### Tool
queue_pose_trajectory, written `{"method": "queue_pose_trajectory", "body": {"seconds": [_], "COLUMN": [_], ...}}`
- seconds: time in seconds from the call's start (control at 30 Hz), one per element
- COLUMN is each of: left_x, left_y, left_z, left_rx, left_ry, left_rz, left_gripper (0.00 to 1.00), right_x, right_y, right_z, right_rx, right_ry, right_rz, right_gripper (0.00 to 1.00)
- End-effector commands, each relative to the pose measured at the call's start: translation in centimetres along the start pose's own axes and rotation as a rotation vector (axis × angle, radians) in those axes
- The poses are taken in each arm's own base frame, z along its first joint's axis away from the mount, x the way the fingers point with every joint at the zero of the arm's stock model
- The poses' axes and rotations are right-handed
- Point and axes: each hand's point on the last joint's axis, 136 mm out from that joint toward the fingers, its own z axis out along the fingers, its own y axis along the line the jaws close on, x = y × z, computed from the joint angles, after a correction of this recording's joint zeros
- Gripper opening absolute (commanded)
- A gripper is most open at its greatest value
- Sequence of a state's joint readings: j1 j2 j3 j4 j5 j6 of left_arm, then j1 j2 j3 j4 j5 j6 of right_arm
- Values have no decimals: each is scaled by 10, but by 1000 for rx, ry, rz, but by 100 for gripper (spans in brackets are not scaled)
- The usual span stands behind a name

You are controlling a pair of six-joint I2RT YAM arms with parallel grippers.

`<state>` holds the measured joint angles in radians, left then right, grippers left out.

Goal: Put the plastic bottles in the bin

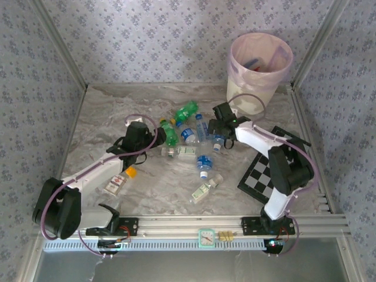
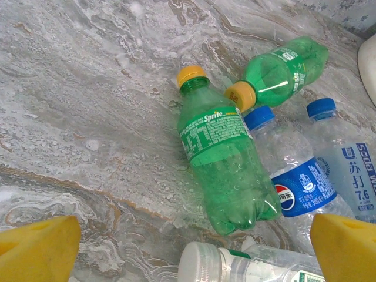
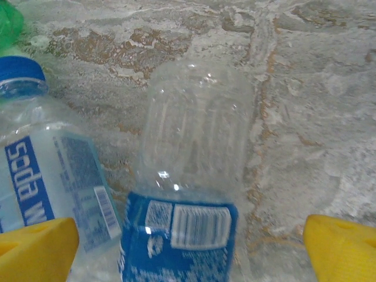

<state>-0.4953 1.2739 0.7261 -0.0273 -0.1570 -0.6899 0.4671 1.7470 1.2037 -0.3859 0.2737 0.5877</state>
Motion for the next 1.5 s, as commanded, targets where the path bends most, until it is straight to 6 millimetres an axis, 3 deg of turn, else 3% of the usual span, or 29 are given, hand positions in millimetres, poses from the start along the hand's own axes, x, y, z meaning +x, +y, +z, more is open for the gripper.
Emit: {"method": "queue_pose_trajectory", "body": {"seconds": [0.0,0.2,0.33,0.67,0.87,0.9,1.1,1.3,1.47], "left_x": [-8,-6,-6,-5,-5,-5,-5,-5,-6], "left_y": [-4,-1,-3,-4,-4,-4,-5,-5,-6], "left_z": [-3,-3,-1,2,2,2,2,2,2], "left_rx": [7,-4,-1,0,3,3,6,9,12], "left_ry": [-6,-5,0,6,8,9,9,7,3], "left_rz": [-4,-8,-7,-11,-16,-15,-19,-19,-17], "left_gripper": [100,100,100,100,100,100,100,100,100], "right_x": [-11,0,9,22,16,27,23,9,-10], "right_y": [4,-3,-3,-9,-8,-13,-17,-14,1], "right_z": [6,33,47,58,55,56,49,30,6], "right_rx": [9,30,16,22,7,19,7,-31,-140], "right_ry": [-9,30,56,85,68,86,64,7,-55], "right_rz": [32,77,90,102,115,109,119,116,107], "right_gripper": [100,98,91,81,74,72,59,55,54]}}
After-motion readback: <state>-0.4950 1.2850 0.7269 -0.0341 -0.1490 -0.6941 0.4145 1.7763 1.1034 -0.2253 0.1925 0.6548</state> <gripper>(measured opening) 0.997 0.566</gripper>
